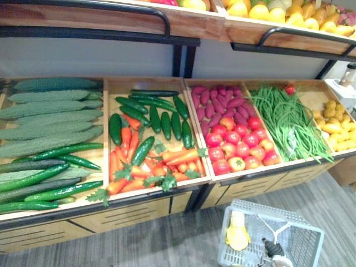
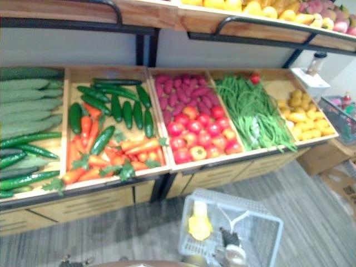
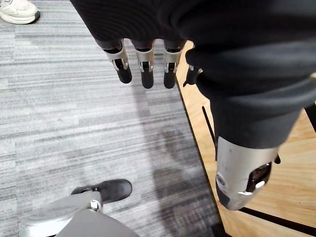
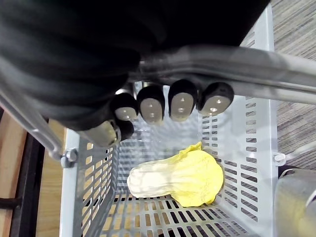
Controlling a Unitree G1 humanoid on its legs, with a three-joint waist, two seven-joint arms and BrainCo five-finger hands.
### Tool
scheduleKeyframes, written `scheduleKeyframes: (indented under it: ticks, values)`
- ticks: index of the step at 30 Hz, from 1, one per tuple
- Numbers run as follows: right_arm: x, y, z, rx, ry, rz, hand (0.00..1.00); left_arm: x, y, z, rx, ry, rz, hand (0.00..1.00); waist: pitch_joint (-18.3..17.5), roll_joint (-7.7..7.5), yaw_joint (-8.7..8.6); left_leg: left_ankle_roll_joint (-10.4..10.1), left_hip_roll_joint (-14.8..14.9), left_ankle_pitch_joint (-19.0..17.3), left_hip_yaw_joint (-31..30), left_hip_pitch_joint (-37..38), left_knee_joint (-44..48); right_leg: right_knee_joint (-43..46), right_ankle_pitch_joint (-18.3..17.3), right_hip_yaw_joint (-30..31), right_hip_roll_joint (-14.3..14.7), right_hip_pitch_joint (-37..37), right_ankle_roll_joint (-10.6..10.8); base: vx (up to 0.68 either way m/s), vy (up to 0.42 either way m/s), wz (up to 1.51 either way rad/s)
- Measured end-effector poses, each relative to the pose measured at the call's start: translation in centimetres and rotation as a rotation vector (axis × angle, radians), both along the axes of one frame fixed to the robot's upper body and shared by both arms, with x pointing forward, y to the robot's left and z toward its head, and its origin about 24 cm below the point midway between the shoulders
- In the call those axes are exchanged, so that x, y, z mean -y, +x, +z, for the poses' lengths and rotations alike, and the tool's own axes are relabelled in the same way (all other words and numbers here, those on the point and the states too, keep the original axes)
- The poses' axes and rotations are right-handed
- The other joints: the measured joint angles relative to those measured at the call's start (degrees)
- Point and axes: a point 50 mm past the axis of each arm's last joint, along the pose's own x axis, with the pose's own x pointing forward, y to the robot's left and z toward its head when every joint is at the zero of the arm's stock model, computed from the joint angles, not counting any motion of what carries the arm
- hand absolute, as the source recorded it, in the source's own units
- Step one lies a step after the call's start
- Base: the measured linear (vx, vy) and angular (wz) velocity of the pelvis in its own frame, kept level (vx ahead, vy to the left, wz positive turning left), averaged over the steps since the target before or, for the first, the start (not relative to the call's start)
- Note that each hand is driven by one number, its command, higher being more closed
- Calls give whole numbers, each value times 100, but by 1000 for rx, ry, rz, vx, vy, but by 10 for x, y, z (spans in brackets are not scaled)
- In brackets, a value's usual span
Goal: Pick vegetable in the basket
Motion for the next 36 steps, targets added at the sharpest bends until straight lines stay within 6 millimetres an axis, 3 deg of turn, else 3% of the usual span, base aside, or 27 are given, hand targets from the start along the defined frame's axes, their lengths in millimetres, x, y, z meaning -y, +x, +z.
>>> scheduleKeyframes:
  ticks: [2,6,8,15,19,22,25,27,30,36]
  values:
    - [0,2,1,6,-4,8,100,14,-2,-4,-3,-39,8,0,45,132,-4,-76,97,-116,-15,-99,207,-43,-43,2,84,18,-40,-12,-79,-4]
    - [0,-3,-1,-14,0,11,100,14,-2,-4,-6,-40,3,0,-19,26,-15,-143,-66,-96,-87,-235,192,-540,-554,-77,14,205,29,0,-106,6]
    - [1,-9,-3,-30,1,2,100,14,0,-4,-4,-42,-3,0,-44,48,-24,-188,-87,-55,-132,-240,141,-784,-628,-140,24,331,82,11,-86,14]
    - [18,-29,-6,-87,-8,-110,100,15,-2,-5,-7,-46,6,0,-176,249,-144,-335,27,179,-337,-249,-135,-1331,-629,-444,254,620,79,11,-82,16]
    - [30,-36,-5,-99,-25,-163,100,10,-6,-4,-2,-19,68,0,-213,315,-179,-314,-22,220,-463,-322,-136,-1375,-633,-560,213,634,74,-25,-8,17]
    - [34,-45,-6,-110,-31,-207,100,2,7,2,36,49,74,0,-221,340,-223,-266,-119,319,-670,-475,-139,-1427,-633,-785,125,650,75,-48,25,41]
    - [35,-48,-6,-121,-52,-230,100,-7,32,23,162,207,-20,0,-210,355,-220,-233,-177,391,-840,-548,-167,-1438,-634,-958,66,706,74,-41,24,34]
    - [37,-49,-5,-122,-70,-240,100,-10,54,49,304,382,-141,0,-217,377,-165,-216,-209,405,-854,-543,-179,-1443,-636,-961,40,725,71,-42,28,8]
    - [36,-51,-4,-109,-85,-223,100,-15,72,77,437,541,-186,0,-213,393,-153,-204,-219,413,-838,-551,-182,-1460,-644,-951,32,725,53,0,0,0]
    - [32,-45,-4,-97,-98,-167,100,-22,116,139,755,719,-237,0,-219,399,-177,-206,-214,412,-776,-549,-186,-1533,-617,-915,51,736,91,14,-4,-3]
